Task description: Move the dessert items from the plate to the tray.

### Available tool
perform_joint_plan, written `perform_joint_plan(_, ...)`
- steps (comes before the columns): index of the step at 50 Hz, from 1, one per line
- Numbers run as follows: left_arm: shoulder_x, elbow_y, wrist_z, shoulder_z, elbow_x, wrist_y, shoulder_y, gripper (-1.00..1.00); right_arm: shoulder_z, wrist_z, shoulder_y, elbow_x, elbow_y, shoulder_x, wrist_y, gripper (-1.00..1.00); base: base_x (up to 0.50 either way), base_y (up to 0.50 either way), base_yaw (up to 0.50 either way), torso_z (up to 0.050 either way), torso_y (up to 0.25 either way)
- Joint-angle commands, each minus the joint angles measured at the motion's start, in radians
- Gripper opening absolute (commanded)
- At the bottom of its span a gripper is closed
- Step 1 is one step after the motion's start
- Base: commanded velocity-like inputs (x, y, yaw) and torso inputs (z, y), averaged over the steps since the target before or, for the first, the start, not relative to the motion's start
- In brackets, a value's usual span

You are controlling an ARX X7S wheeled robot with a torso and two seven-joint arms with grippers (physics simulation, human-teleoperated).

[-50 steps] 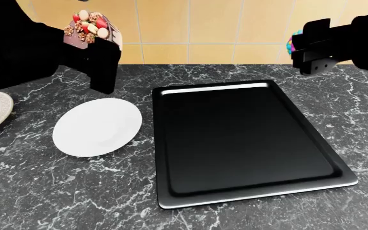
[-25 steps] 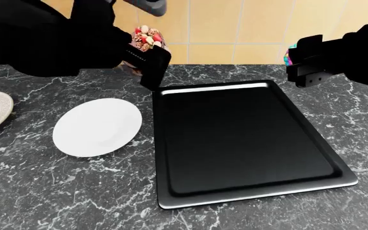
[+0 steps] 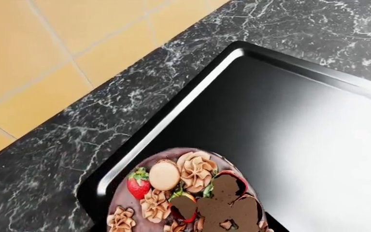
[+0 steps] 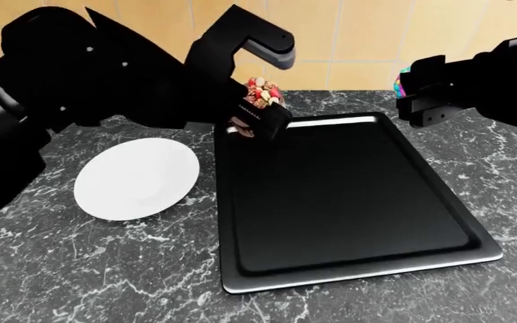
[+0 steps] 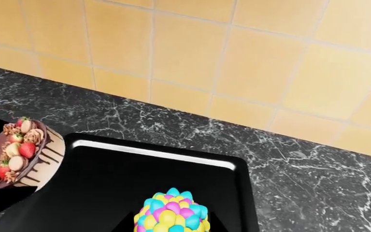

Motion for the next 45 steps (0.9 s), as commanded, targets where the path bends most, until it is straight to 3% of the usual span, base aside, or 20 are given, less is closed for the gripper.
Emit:
perform_joint_plan(1,0.094,-0.093,0.048,0.016,0.044,0.058,0.038,-1.00,0.004,-0.011,-0.008,-0.009,-0.009,0.003,-0.003,-1.00,0.00,0.00,0.00,0.000,0.000)
perform_joint_plan(16,0.192,-0.211,0.084,0.070,0.110,0.107,0.117,-1.00,0.006,-0.017,-0.026,-0.016,-0.028,0.031,-0.006,-1.00,0.00,0.00,0.00,0.001,0.001)
perform_joint_plan(43,0.234,-0.276,0.103,0.084,0.115,0.112,0.166,-1.00,0.013,-0.044,-0.063,-0.032,-0.044,0.049,-0.036,-1.00,0.00,0.00,0.00,0.000,0.001)
perform_joint_plan(44,0.235,-0.277,0.104,0.084,0.115,0.112,0.167,1.00,0.013,-0.044,-0.065,-0.033,-0.045,0.049,-0.037,-1.00,0.00,0.00,0.00,0.000,0.000)
perform_joint_plan(45,0.236,-0.279,0.104,0.085,0.116,0.112,0.168,1.00,0.014,-0.045,-0.066,-0.034,-0.045,0.049,-0.038,-1.00,0.00,0.00,0.00,0.000,0.000)
